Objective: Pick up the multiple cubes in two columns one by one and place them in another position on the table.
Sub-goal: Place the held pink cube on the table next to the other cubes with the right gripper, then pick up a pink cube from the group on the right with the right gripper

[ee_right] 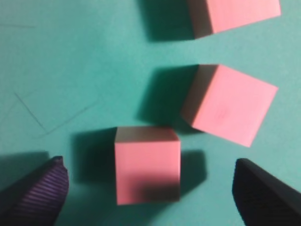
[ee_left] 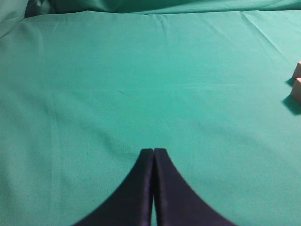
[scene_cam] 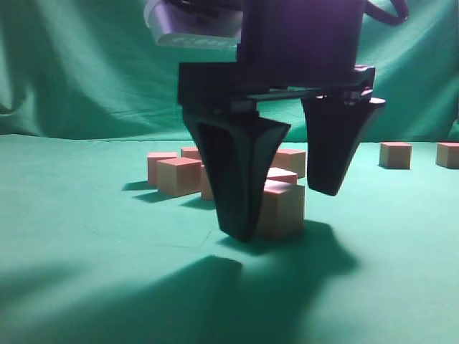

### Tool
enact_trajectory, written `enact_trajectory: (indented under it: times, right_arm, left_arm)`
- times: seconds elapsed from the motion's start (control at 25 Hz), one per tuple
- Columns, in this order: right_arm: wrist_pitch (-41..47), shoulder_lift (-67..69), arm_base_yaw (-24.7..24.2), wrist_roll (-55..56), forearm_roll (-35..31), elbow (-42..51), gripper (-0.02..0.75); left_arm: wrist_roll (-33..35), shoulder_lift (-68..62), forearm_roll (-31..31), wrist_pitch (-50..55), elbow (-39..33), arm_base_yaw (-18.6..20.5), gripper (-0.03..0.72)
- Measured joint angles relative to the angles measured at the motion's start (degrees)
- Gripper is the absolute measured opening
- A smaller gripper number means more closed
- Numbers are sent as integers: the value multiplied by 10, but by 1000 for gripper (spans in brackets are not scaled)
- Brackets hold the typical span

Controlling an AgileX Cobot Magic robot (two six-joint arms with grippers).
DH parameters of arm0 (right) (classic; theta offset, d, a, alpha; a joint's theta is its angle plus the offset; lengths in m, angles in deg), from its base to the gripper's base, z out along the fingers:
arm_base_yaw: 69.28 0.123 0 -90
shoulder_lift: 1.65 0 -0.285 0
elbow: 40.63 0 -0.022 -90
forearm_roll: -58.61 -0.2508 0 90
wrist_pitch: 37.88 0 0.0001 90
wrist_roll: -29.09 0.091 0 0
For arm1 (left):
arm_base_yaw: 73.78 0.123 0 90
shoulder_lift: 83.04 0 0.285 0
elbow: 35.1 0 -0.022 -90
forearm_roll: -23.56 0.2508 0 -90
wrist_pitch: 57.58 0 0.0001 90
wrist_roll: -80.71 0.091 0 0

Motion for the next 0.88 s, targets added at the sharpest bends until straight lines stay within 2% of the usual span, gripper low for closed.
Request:
enact_trajectory:
  times: [0.12, 0.16, 0.6, 0.64, 0.8, 0.88]
  right_arm:
    - [26, -6, 0, 0, 0, -10, 640]
    - [33, -12, 0, 0, 0, -14, 681]
    - [96, -163, 0, 13, 5, -64, 665]
    - [100, -178, 0, 21, 10, -66, 608]
    - [133, -239, -4, 90, 86, -83, 609]
    - [150, -257, -29, 126, 118, -87, 609]
  left_arm:
    - [0, 0, 0, 0, 0, 0, 0]
    - [0, 0, 0, 0, 0, 0, 0]
    - [0, 0, 0, 0, 0, 0, 0]
    - [0, 0, 0, 0, 0, 0, 0]
    - [0, 0, 0, 0, 0, 0, 0]
    - [0, 0, 0, 0, 0, 0, 0]
